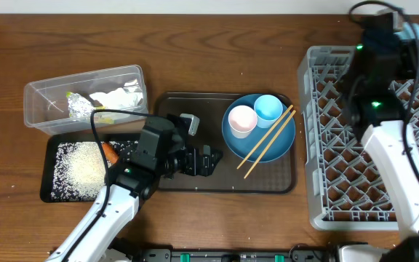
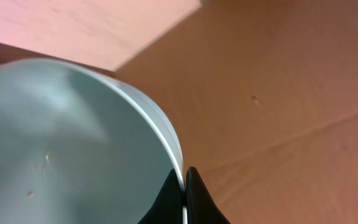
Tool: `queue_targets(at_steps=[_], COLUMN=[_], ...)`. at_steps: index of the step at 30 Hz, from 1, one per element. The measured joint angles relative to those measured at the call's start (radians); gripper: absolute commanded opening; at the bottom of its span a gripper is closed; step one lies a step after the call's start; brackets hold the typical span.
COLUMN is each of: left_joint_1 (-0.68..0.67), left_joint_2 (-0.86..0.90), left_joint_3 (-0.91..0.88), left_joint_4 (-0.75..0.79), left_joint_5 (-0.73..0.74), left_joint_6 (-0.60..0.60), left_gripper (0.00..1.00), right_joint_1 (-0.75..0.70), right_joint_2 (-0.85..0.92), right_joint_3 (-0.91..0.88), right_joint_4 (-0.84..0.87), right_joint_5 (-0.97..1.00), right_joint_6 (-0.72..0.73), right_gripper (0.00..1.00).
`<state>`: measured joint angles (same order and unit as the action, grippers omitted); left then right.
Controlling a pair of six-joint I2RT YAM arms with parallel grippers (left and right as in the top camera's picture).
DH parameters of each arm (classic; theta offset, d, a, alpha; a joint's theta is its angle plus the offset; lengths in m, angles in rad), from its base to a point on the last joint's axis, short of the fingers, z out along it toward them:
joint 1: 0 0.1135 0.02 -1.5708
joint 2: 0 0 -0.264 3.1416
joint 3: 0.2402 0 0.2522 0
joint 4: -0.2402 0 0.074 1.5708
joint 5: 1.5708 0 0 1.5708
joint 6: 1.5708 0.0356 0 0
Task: Sort waste into correct bins and load items into the dishwasher rack
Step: 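Carry the bowl with the right gripper to the back of the rack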
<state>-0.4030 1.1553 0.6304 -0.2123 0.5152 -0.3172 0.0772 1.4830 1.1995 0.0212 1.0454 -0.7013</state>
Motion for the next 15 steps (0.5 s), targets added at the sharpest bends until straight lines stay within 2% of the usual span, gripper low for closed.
queue_targets(at_steps=[10,15], left_joint_1=[0.0,0.0], left_joint_2=[0.0,0.0], left_joint_3=[0.0,0.0], left_joint_4=[0.0,0.0], left_joint_5=[0.0,0.0], left_joint_6=[0.0,0.0], left_gripper=[0.98,0.98], right_joint_1=[-0.04,-0.039], right_joint_2=[0.245,0.384], right_joint_3=[0.003,0.003], right_joint_4=[0.291,0.319], right_joint_5=[0.161,0.243], right_joint_6=[-0.121,-0.172], right_gripper=[0.01,0.01])
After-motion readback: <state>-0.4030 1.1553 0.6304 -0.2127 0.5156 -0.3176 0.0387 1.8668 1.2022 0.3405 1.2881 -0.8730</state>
